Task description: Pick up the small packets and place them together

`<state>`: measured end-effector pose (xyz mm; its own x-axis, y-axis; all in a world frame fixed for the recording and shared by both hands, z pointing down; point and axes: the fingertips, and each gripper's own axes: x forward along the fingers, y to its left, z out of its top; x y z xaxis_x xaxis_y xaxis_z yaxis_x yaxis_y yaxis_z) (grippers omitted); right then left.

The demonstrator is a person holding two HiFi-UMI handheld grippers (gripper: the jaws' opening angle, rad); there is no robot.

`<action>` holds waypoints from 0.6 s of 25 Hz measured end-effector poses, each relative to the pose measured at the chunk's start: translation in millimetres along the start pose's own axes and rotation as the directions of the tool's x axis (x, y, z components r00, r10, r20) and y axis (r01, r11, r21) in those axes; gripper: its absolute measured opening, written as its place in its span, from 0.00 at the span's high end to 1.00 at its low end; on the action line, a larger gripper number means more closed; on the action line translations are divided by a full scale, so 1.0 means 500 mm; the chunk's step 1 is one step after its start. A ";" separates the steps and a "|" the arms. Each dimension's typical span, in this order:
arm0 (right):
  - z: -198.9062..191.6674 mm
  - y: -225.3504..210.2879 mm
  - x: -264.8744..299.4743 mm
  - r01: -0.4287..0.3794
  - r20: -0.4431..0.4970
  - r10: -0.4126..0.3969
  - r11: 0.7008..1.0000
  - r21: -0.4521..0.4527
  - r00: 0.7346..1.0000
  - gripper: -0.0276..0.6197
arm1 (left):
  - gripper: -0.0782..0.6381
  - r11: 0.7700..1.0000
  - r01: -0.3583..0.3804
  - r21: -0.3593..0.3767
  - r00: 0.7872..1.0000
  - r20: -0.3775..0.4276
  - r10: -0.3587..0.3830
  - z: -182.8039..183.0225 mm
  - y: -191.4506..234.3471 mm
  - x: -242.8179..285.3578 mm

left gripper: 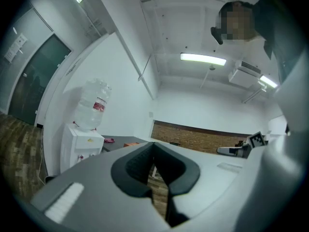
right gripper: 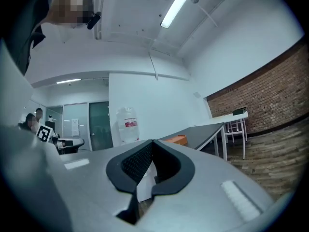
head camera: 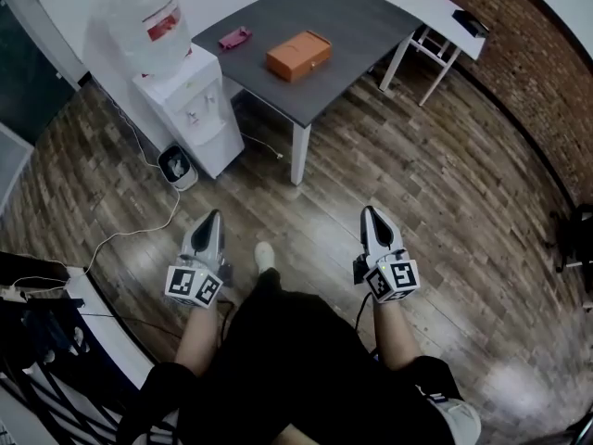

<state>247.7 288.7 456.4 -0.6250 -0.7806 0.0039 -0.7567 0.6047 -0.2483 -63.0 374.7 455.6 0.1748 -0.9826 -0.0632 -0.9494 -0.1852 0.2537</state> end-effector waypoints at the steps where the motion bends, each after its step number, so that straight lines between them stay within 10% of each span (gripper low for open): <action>1: 0.005 -0.008 0.016 0.011 0.003 -0.011 1.000 -0.005 1.000 0.95 | 0.89 1.000 0.011 0.001 1.000 0.002 -0.011 0.003 0.010 0.025; 15: 0.065 -0.053 0.286 0.091 0.038 -0.089 0.994 -0.067 0.995 0.95 | 0.89 0.994 0.108 0.003 0.994 0.022 -0.108 0.063 0.177 0.289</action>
<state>184.5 155.9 432.0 -0.5475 -0.8367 -0.0110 -0.8217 0.5401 -0.1819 -130.0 217.0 438.4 0.2705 -0.9563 -0.1112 -0.9258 -0.2901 0.2422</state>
